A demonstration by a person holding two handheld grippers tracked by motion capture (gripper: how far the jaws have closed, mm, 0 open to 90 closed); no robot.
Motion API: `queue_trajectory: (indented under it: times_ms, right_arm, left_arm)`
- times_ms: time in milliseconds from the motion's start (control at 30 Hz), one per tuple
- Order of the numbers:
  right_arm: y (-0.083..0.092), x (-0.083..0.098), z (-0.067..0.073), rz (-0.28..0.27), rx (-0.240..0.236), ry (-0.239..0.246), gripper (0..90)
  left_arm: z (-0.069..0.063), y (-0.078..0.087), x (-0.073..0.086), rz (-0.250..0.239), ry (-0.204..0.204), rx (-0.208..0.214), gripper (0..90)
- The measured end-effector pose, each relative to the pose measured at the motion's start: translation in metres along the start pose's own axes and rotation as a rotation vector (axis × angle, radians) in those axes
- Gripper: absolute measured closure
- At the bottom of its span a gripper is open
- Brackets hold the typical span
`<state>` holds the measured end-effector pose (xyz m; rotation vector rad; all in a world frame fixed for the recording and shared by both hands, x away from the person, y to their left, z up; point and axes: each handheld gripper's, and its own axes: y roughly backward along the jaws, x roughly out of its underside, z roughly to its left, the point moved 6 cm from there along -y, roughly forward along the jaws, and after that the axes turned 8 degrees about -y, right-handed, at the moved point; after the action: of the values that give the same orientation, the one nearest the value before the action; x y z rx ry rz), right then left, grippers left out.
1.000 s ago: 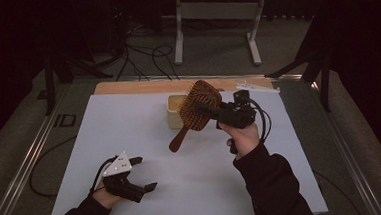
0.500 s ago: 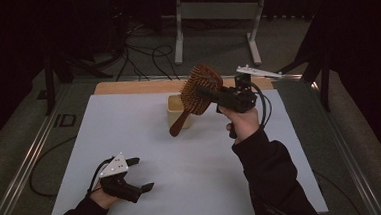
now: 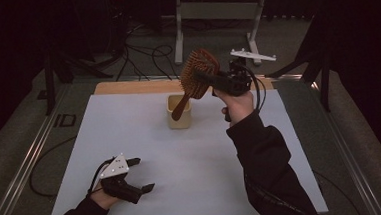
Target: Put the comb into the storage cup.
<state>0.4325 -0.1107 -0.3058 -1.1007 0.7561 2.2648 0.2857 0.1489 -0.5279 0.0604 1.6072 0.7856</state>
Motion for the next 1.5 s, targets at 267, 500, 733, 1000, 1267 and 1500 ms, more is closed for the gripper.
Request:
queue_trajectory:
  times_ms: [267,500,733,1000,1267,1500]
  right_arm:
    - [-0.006,-0.02,-0.009,-0.04,0.043,0.0,52.5]
    - [-0.015,-0.033,-0.018,-0.068,0.083,0.008,52.6]
    - [-0.027,-0.035,-0.028,-0.076,0.105,0.008,52.5]
    - [-0.041,-0.03,-0.039,-0.078,0.122,0.014,52.6]
    - [-0.056,-0.017,-0.049,-0.057,0.129,-0.006,52.5]
    - [-0.068,-0.004,-0.056,-0.03,0.134,-0.022,52.5]
  left_arm:
    - [0.0,0.0,0.0,-0.005,0.002,0.003,0.0]
    - [-0.001,-0.001,0.0,-0.003,-0.006,0.007,0.1]
    - [-0.002,-0.001,-0.001,-0.003,-0.011,0.013,0.1]
    - [-0.003,0.0,-0.002,-0.01,-0.011,0.016,0.1]
    - [-0.004,0.0,-0.002,-0.007,-0.018,0.023,0.1]
    - [-0.003,0.0,-0.002,-0.009,-0.022,0.025,0.0]
